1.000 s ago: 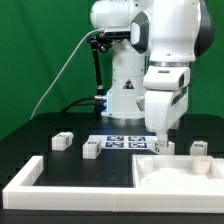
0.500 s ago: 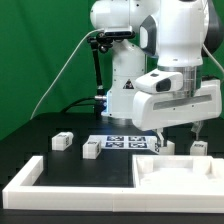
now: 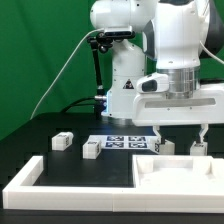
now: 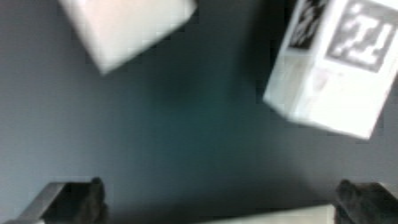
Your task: Assemble one leg
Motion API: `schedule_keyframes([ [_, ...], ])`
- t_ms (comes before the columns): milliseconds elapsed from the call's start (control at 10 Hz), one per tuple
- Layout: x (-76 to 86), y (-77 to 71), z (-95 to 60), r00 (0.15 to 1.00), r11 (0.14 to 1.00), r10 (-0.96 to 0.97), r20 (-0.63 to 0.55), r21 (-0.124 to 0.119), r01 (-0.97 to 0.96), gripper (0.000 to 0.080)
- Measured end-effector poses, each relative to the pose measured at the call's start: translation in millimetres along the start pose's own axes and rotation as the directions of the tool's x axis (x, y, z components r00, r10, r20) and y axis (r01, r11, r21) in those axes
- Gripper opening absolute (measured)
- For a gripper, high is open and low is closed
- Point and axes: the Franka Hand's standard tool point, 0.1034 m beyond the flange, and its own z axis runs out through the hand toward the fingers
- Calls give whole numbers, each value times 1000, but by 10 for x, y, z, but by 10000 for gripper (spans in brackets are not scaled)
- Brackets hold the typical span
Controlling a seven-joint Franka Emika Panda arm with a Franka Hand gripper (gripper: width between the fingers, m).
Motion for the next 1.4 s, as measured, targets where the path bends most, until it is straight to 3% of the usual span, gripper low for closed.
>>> schedule_keyframes([
  [400,-132,-217,35,928,928,372,27,29,-373,649],
  [800,-144,-209,33,967,968,249,61,25,-251,649],
  [900,-183,-180,35,972,982,183,149,23,-188,649],
  [1100,-173,-169,67,942,990,102,319,56,-126,649],
  [1400,-160,-135,80,851,988,104,515,46,-148,649],
])
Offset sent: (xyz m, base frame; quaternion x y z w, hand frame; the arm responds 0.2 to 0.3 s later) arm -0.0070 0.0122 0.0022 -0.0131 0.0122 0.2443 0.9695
